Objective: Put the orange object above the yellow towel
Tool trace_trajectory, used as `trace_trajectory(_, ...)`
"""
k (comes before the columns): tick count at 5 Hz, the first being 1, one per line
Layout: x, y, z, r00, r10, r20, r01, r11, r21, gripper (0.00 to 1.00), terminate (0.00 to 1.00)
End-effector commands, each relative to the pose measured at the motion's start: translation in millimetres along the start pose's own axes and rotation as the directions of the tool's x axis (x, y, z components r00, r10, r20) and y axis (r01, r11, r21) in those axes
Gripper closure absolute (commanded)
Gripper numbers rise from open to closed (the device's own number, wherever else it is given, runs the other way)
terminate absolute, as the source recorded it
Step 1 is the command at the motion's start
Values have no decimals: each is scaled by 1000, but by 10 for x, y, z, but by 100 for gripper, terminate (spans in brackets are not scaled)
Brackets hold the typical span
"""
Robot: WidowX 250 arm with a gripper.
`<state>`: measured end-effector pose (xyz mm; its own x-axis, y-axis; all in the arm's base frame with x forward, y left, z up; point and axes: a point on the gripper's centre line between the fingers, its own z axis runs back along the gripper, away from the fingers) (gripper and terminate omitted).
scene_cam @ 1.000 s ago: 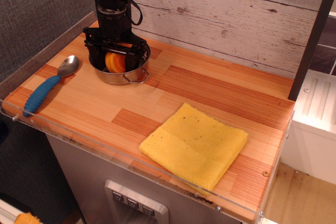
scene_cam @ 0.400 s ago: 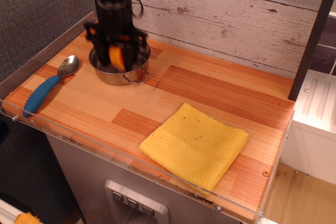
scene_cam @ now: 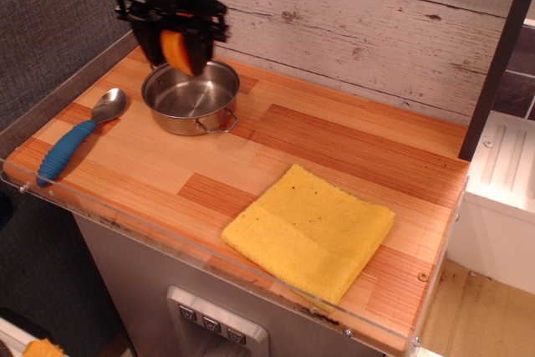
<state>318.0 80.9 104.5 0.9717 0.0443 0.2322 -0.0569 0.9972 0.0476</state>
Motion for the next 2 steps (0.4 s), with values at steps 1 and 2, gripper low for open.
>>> trace_trajectory(1, -85, -560, -35, 987, -161, -15, 160, 985, -60, 100, 0)
trace_trajectory(2, 126, -864, -204, 980, -198, -18, 196, 976, -94, 100, 0)
